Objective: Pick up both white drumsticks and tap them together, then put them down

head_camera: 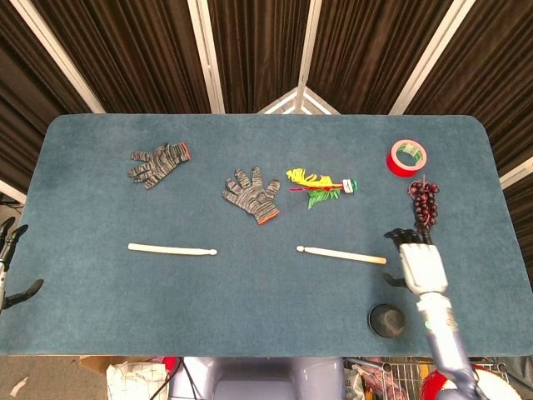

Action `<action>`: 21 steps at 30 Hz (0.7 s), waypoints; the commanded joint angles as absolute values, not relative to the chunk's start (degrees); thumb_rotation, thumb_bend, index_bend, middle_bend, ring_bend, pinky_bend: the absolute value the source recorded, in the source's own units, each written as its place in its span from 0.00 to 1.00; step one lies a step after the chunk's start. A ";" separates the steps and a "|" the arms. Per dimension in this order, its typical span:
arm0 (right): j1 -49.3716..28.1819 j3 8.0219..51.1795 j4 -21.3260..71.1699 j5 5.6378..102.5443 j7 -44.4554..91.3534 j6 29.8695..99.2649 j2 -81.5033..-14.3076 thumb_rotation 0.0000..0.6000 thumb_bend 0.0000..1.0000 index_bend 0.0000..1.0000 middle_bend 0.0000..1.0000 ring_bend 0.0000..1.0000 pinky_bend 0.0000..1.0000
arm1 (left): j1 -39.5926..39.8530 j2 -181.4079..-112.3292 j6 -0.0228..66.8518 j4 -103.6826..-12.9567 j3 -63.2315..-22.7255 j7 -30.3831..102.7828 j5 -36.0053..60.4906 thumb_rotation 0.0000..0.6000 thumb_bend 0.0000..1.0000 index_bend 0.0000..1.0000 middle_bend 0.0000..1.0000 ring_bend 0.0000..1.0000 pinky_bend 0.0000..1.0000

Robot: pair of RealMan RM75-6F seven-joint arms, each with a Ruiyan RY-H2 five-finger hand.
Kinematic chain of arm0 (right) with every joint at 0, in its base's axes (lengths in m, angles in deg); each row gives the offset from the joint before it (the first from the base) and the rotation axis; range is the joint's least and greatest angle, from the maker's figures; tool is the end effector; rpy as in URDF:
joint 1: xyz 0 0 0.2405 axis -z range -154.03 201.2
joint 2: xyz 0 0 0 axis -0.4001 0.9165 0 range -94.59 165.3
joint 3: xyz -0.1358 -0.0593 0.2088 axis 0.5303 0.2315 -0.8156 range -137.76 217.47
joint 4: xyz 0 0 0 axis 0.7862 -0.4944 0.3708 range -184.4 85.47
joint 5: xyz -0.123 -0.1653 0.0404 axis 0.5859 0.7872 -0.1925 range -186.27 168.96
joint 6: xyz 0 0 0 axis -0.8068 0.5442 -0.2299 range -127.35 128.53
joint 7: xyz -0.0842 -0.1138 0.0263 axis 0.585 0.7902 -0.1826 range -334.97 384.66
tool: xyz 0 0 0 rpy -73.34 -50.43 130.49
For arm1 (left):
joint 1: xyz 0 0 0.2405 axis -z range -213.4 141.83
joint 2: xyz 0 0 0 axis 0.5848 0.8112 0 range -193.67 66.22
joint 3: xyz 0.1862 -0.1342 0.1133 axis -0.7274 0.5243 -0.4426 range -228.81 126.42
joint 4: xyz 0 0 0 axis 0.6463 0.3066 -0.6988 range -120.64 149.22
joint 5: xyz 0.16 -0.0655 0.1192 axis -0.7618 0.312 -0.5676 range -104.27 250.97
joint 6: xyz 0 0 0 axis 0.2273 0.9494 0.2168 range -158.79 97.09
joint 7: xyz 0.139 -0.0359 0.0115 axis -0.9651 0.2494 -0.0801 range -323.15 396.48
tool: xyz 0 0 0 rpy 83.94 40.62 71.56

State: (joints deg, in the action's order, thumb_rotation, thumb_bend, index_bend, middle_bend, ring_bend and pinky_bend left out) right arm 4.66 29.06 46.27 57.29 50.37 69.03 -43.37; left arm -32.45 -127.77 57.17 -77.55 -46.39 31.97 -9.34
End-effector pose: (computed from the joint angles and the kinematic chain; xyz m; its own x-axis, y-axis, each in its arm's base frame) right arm -0.2526 -0.2665 0.0612 0.4337 -0.1777 0.8833 -0.8987 -0.0149 0.4383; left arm -0.3192 0.1793 0.1753 0.4740 -0.0670 0.8780 0.8798 0.0766 -0.4692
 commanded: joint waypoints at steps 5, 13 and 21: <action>0.80 28.08 42.25 48.90 57.69 67.02 -49.30 1.00 0.19 0.38 0.30 0.21 0.01 | -32.78 -127.37 57.66 -77.55 -46.22 32.85 -9.16 1.00 0.25 0.12 0.03 0.00 0.00; -0.99 28.11 36.98 46.59 59.19 66.94 -52.78 1.00 0.19 0.44 0.40 0.26 0.01 | -32.74 -127.41 57.61 -77.52 -46.28 32.94 -9.34 1.00 0.25 0.12 0.03 0.00 0.00; -2.41 28.05 34.62 44.19 62.02 67.72 -55.36 1.00 0.19 0.44 0.45 0.27 0.01 | -32.71 -127.56 57.50 -77.62 -46.19 32.36 -8.98 1.00 0.25 0.12 0.03 0.00 0.00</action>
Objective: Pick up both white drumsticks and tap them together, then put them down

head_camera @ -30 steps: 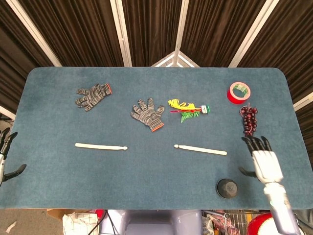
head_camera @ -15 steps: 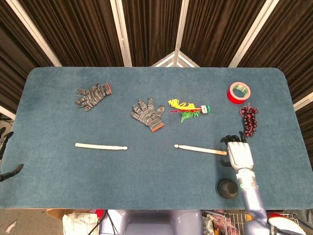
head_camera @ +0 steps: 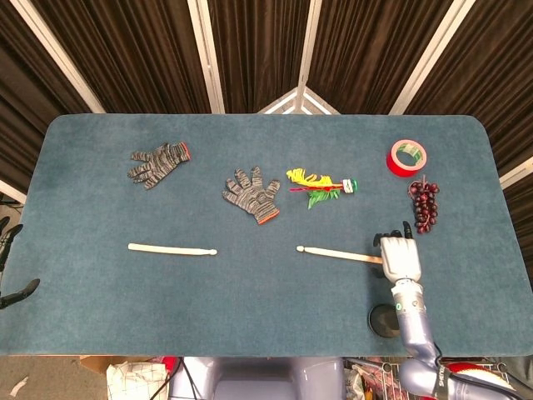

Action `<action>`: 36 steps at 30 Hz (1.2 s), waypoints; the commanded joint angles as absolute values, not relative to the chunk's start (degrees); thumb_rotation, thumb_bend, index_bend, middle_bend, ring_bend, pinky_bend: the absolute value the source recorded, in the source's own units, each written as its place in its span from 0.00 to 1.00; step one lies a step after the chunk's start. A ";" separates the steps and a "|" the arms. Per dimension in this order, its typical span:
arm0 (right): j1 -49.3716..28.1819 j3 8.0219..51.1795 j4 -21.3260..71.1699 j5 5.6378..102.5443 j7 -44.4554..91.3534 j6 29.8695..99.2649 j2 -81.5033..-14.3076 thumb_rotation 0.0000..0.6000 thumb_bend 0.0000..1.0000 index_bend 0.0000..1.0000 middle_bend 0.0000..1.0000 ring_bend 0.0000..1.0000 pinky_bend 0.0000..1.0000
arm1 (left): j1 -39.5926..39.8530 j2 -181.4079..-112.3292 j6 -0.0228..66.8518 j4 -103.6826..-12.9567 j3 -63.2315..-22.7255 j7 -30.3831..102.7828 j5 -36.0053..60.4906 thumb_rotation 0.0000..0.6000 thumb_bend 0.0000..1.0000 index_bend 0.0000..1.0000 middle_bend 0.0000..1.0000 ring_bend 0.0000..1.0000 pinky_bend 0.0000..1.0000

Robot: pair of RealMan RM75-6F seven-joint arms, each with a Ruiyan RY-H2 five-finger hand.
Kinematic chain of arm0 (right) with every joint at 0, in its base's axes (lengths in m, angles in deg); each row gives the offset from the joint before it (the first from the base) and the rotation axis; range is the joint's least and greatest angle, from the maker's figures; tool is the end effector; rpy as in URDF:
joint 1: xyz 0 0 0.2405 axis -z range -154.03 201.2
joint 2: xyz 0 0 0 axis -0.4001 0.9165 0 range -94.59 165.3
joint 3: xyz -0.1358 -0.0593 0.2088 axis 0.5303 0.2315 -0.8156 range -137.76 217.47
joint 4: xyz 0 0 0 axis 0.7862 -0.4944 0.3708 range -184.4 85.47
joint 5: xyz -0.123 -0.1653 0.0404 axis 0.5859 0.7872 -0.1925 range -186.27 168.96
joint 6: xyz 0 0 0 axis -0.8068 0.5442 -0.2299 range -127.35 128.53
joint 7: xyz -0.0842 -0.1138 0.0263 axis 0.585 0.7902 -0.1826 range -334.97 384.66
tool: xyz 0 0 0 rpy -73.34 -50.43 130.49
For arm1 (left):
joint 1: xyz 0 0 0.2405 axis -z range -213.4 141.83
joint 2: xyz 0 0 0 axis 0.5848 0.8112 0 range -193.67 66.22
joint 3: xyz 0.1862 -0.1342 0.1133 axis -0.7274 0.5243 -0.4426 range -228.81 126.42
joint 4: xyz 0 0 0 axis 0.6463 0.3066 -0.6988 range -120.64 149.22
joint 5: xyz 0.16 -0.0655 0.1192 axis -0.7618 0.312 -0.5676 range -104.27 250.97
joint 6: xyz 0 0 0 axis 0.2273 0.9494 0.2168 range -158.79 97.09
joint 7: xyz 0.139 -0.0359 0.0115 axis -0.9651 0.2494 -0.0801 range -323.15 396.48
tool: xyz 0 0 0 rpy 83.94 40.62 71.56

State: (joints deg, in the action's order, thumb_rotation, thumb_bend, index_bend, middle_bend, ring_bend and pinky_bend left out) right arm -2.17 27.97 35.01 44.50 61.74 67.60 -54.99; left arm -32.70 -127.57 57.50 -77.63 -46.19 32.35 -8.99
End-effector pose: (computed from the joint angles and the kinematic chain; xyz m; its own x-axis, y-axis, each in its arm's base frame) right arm -0.2555 -0.2974 0.0083 0.5185 -0.2514 0.8173 -0.8349 0.0574 0.5474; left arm -0.3201 0.1784 0.1779 0.4701 -0.0743 0.8795 0.8816 0.0865 -0.4639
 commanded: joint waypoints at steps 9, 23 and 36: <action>-3.28 28.60 32.92 43.64 62.92 68.02 -57.28 1.00 0.25 0.44 0.47 0.29 0.01 | -32.65 -127.58 57.35 -77.60 -46.06 32.24 -8.68 1.00 0.25 0.12 0.03 0.00 0.00; -4.28 29.31 31.62 43.32 64.47 68.98 -59.58 1.00 0.32 0.46 0.49 0.30 0.01 | -32.58 -127.54 57.09 -77.49 -46.03 32.20 -8.44 1.00 0.25 0.12 0.02 0.00 0.00; -4.41 29.55 31.01 43.44 63.69 68.79 -59.59 1.00 0.32 0.52 0.52 0.33 0.01 | -32.45 -127.78 56.95 -77.55 -46.02 31.60 -8.33 1.00 0.25 0.12 0.02 0.00 0.00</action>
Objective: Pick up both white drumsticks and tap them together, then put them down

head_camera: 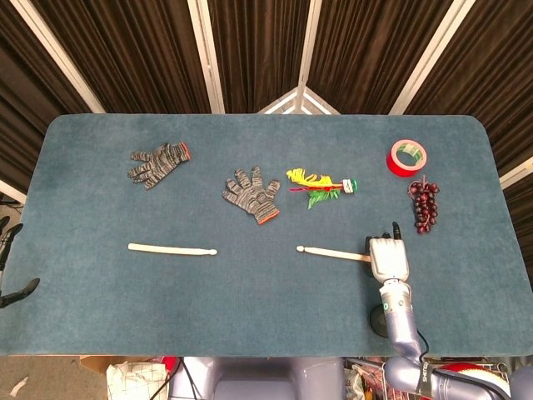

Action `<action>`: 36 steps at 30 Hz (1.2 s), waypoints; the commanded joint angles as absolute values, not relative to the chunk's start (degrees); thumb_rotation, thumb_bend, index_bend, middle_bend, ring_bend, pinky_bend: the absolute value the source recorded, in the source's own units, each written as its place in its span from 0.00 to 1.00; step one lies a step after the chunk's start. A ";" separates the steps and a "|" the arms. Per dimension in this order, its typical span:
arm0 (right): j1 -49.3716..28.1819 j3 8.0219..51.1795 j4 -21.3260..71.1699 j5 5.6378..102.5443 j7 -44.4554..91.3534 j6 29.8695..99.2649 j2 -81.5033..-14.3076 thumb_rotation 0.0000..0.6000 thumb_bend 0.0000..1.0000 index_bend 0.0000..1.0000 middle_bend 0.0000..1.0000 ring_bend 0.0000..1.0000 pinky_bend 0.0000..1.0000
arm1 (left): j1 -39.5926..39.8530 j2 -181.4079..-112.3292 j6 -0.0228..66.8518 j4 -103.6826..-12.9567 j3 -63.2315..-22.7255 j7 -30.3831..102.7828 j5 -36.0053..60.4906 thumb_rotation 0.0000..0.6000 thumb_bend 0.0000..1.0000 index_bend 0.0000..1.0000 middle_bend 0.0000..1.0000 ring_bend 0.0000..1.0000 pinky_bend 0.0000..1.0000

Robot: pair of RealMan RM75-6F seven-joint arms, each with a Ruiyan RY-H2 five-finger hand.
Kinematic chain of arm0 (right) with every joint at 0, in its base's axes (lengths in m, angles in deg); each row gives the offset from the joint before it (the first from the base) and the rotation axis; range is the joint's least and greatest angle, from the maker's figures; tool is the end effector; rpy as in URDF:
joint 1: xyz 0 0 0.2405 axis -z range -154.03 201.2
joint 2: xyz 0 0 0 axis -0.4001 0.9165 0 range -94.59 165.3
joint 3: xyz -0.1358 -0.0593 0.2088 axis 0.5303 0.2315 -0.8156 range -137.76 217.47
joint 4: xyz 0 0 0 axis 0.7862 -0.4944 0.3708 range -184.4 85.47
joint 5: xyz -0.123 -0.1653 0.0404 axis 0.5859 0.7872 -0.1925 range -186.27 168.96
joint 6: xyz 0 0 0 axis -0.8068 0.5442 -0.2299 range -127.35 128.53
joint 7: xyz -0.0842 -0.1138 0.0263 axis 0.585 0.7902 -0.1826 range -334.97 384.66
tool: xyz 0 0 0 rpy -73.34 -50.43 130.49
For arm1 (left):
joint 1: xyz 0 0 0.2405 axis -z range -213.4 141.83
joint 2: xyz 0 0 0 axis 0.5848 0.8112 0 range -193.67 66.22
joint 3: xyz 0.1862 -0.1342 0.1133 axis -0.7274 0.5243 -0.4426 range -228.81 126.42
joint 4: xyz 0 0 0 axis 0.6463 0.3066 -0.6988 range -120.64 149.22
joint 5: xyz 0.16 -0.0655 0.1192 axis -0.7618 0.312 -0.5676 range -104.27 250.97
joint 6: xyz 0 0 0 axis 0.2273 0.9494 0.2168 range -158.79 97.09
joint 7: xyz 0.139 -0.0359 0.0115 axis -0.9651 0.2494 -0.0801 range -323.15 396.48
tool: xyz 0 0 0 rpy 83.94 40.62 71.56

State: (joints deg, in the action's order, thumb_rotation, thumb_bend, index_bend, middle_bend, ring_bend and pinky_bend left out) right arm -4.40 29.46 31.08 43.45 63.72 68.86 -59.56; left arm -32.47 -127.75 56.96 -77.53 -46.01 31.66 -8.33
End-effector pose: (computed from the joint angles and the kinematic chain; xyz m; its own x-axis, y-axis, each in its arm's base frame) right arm -0.2481 -0.2998 -0.0144 0.5501 -0.2553 0.7951 -0.8161 0.0377 0.5767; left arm -0.3213 0.1803 0.1769 0.4781 -0.0679 0.8757 0.8768 0.0947 -0.4714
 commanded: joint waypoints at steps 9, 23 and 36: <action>-4.60 29.85 30.28 43.40 63.69 68.48 -59.96 1.00 0.32 0.53 0.52 0.33 0.01 | -32.41 -127.92 56.88 -77.54 -45.96 31.21 -8.10 1.00 0.25 0.12 0.02 0.00 0.00; -5.21 29.75 29.04 43.31 63.95 68.21 -61.03 1.00 0.33 0.55 0.53 0.34 0.01 | -32.28 -128.07 56.67 -77.48 -45.87 30.88 -7.84 1.00 0.25 0.12 0.02 0.00 0.00; -5.75 29.56 28.96 42.51 65.30 68.12 -61.17 1.00 0.33 0.56 0.54 0.35 0.01 | -32.28 -128.17 56.78 -77.56 -45.91 30.55 -7.91 1.00 0.25 0.12 0.02 0.00 0.00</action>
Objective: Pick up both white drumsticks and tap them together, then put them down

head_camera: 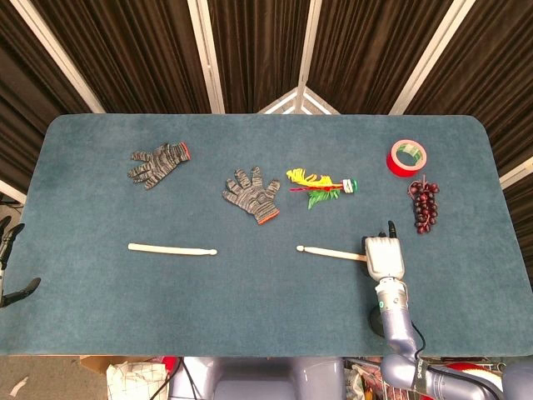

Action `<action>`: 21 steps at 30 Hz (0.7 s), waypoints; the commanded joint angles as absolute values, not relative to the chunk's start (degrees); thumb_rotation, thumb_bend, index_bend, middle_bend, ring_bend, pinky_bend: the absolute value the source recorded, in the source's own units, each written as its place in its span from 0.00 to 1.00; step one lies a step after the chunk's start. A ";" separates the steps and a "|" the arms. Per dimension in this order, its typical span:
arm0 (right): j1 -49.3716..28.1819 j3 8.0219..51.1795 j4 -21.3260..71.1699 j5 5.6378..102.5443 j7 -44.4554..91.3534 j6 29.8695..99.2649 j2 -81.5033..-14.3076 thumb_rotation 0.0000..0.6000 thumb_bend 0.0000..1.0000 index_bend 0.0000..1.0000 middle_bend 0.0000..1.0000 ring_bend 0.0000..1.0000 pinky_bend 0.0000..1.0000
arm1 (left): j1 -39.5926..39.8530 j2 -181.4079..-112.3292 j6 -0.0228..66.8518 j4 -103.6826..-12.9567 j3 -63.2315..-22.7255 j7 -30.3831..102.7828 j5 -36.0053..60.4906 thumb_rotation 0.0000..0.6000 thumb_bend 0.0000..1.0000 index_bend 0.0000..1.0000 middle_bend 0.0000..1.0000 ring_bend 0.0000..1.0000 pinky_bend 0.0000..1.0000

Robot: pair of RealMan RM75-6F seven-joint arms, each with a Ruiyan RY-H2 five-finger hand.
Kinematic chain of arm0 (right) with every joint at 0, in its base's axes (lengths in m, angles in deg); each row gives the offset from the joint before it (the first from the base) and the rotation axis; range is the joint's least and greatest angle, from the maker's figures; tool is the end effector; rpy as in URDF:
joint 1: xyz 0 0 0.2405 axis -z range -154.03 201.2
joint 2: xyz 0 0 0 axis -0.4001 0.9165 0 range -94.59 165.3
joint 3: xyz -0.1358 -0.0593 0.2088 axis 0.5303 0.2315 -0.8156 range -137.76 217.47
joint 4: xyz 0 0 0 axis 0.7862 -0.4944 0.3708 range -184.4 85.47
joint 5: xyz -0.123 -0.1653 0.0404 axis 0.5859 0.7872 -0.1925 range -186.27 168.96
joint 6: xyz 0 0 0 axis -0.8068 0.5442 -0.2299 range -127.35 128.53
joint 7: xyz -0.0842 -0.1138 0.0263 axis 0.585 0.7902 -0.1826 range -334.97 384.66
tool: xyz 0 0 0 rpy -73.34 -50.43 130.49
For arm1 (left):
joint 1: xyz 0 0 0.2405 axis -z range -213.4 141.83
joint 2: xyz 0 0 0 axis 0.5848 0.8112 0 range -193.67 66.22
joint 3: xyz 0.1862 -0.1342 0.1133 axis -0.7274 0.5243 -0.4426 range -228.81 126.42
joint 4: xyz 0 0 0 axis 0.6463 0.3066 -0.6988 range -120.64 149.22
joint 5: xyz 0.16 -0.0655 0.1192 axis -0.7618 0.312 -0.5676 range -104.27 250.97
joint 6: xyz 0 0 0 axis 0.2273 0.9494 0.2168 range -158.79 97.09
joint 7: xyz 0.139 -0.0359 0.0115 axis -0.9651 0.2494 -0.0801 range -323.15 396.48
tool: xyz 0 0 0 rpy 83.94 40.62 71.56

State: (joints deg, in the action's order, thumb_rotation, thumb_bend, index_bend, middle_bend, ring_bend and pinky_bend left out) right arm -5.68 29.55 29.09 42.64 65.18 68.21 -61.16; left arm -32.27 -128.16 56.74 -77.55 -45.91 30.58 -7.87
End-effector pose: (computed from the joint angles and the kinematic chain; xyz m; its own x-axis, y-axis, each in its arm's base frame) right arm -0.2451 -0.3044 -0.0229 0.5727 -0.2624 0.7766 -0.8009 0.0227 0.5983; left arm -0.3213 0.1817 0.1747 0.4872 -0.0646 0.8709 0.8715 0.1002 -0.4800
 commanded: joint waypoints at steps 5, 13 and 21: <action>-5.85 29.64 28.69 42.49 65.10 67.83 -61.25 1.00 0.33 0.56 0.55 0.35 0.01 | -32.31 -128.25 56.91 -77.58 -45.94 30.41 -8.01 1.00 0.25 0.12 0.02 0.00 0.00; -5.94 29.83 28.13 42.71 64.66 67.55 -61.47 1.00 0.35 0.59 0.57 0.36 0.01 | -32.39 -128.28 57.12 -77.57 -45.92 30.35 -8.02 1.00 0.25 0.12 0.02 0.00 0.00; -5.97 30.18 27.26 43.73 63.69 67.25 -61.58 1.00 0.36 0.61 0.59 0.37 0.01 | -32.36 -128.38 57.11 -77.51 -45.89 30.28 -8.00 1.00 0.25 0.12 0.02 0.00 0.00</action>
State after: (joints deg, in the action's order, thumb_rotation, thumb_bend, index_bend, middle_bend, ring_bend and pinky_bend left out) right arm -5.96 30.15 27.29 43.67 63.75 67.28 -61.59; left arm -32.36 -128.38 57.11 -77.51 -45.89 30.28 -7.99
